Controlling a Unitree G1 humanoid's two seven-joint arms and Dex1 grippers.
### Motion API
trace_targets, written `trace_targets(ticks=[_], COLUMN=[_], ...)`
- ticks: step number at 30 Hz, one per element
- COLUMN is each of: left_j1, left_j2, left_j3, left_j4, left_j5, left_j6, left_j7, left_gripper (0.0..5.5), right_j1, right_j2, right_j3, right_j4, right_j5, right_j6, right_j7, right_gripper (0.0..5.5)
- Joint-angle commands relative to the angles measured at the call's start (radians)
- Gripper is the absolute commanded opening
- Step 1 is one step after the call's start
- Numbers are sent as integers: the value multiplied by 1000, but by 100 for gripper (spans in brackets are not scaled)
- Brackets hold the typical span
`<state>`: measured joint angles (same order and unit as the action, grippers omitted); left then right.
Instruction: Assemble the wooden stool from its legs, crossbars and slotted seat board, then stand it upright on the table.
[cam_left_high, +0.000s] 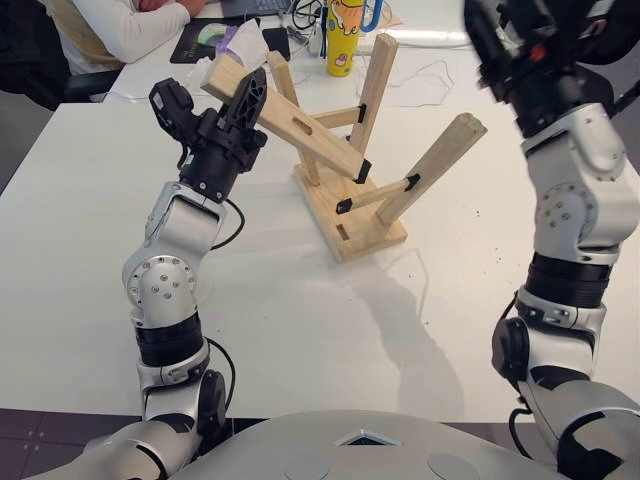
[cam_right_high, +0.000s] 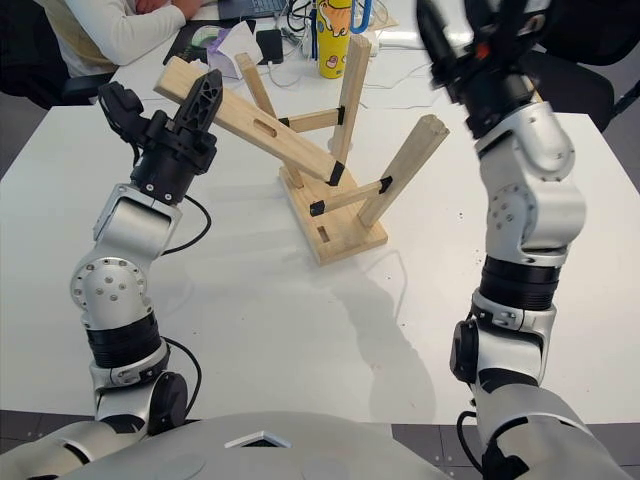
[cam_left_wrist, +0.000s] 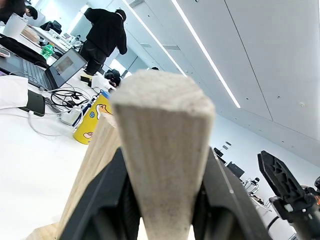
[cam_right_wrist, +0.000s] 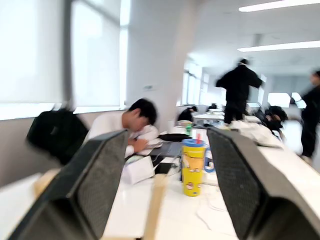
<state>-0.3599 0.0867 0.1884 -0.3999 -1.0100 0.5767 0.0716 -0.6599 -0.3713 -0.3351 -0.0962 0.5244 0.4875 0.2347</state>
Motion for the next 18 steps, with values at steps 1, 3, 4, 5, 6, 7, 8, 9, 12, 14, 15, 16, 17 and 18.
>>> trace_targets(ticks=[1,3,4,5,6,7,8,9,12,14,15,16,17,18], left_j1=[-10,-3,-2,1,4,8,10,15,22,23,23,23,23,23], left_j2=[8,11,10,10,10,11,10,9,3,0,-1,-2,-4,-5], left_j3=[16,22,25,28,31,31,29,29,31,30,31,31,31,31], left_j4=[-6,-12,-11,-9,-8,-5,-1,-2,1,6,7,7,8,9], left_j5=[23,36,43,52,63,74,85,94,112,120,123,125,127,128], left_j6=[-7,-8,-9,-9,-8,-6,-6,-6,-6,-6,-5,-5,-5,-6], left_j7=[23,36,44,51,59,64,66,69,71,69,68,67,65,64], left_gripper=[104,104,104,104,104,104,104,104,104,104,104,104,104,104], right_j1=[35,87,120,150,175,195,217,227,240,257,269,280,288,294], right_j2=[-25,-46,-57,-64,-63,-61,-63,-60,-44,-39,-41,-46,-47,-46], right_j3=[-67,-84,-99,-124,-160,-193,-215,-235,-257,-249,-238,-225,-216,-211], right_j4=[33,51,65,78,79,70,60,50,1,-47,-68,-85,-98,-106], right_j5=[26,24,30,53,106,168,204,257,403,489,516,527,540,549], right_j6=[81,101,115,133,148,163,179,216,321,385,407,418,428,432], right_j7=[-51,-37,-21,-4,33,74,96,105,99,100,101,102,98,92], right_gripper=[290,290,290,290,290,290,290,290,290,290,290,290,290,290])
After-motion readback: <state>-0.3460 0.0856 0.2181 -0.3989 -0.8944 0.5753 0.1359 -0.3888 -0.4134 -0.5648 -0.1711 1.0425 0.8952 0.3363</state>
